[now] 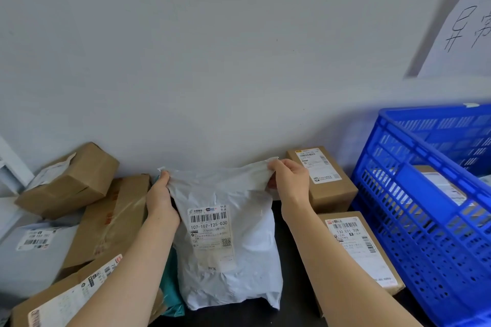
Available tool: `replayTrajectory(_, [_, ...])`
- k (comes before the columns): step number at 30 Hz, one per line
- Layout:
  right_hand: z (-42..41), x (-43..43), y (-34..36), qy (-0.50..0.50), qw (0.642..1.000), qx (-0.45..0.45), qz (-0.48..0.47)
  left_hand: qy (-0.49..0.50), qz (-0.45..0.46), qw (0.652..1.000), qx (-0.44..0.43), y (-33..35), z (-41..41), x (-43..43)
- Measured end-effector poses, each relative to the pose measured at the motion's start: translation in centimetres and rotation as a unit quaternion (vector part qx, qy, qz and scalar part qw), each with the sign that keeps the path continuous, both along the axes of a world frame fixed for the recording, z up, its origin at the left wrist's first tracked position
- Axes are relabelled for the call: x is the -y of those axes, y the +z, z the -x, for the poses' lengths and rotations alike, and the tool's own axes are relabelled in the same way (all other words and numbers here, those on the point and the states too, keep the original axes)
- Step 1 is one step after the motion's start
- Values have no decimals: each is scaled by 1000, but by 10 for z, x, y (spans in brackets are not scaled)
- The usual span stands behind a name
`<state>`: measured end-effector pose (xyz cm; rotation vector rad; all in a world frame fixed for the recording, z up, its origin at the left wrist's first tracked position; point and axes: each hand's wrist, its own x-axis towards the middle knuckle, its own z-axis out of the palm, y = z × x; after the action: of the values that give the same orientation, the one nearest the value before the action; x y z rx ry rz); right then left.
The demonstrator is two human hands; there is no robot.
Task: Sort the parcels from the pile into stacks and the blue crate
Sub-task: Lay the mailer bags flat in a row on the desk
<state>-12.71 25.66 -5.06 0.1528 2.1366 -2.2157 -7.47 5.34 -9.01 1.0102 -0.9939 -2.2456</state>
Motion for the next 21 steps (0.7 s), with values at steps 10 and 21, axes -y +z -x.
replayTrajectory(10, [0,-2,-2,-70,994,-36,-72,43,77,996,-20,19,-3,-7])
replayTrajectory(21, [-15,25,0,77,903,-276,-320,-140,249,958,-11,43,-16,-18])
